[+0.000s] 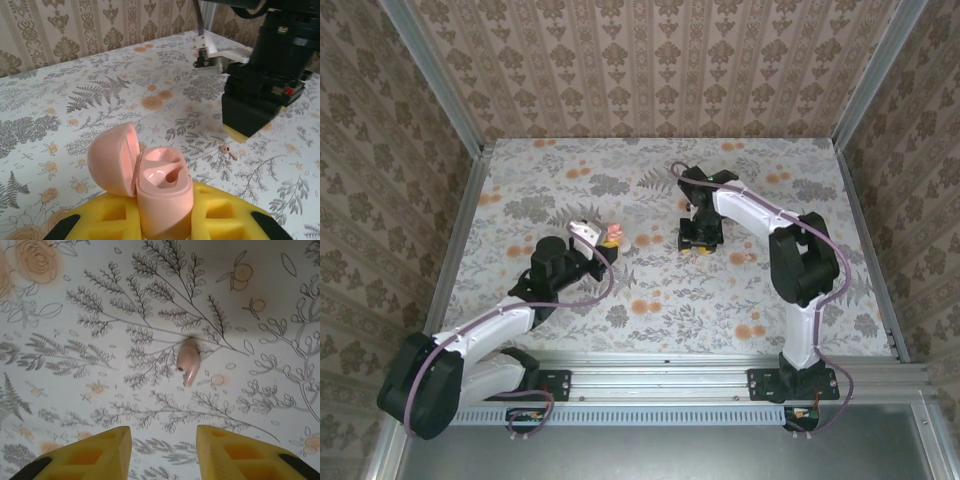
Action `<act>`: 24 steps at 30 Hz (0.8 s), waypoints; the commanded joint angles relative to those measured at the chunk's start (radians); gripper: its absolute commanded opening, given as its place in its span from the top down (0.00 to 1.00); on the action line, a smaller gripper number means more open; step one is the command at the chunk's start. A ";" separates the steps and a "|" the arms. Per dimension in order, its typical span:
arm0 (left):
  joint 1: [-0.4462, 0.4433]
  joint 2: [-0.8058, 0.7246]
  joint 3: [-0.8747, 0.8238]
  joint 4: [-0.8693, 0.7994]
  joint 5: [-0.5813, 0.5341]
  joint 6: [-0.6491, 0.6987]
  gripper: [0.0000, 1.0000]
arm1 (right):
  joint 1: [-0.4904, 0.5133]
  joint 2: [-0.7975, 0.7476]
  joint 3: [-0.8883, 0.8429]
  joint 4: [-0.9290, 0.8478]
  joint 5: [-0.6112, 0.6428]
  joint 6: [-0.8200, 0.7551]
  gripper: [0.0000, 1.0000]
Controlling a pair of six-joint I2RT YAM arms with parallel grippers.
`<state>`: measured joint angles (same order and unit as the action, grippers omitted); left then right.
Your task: Insert the wireless bluetooth earbuds into the charging case
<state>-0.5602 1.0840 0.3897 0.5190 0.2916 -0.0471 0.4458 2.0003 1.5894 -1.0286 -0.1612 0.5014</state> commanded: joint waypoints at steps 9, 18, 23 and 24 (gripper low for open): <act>0.004 -0.003 -0.034 0.021 0.057 0.084 0.90 | -0.023 0.150 0.118 -0.075 0.059 0.043 0.66; 0.005 0.019 -0.025 0.023 0.061 0.084 0.90 | -0.025 0.182 0.108 -0.083 0.070 0.044 0.70; 0.005 0.019 -0.026 0.021 0.061 0.083 0.90 | -0.024 0.196 0.101 -0.069 0.061 0.047 0.72; 0.005 0.019 -0.025 0.018 0.062 0.084 0.90 | -0.024 0.199 0.100 -0.067 0.061 0.046 0.73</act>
<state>-0.5602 1.1000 0.3649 0.5228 0.3336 0.0196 0.4252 2.1761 1.6878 -1.0660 -0.1112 0.5308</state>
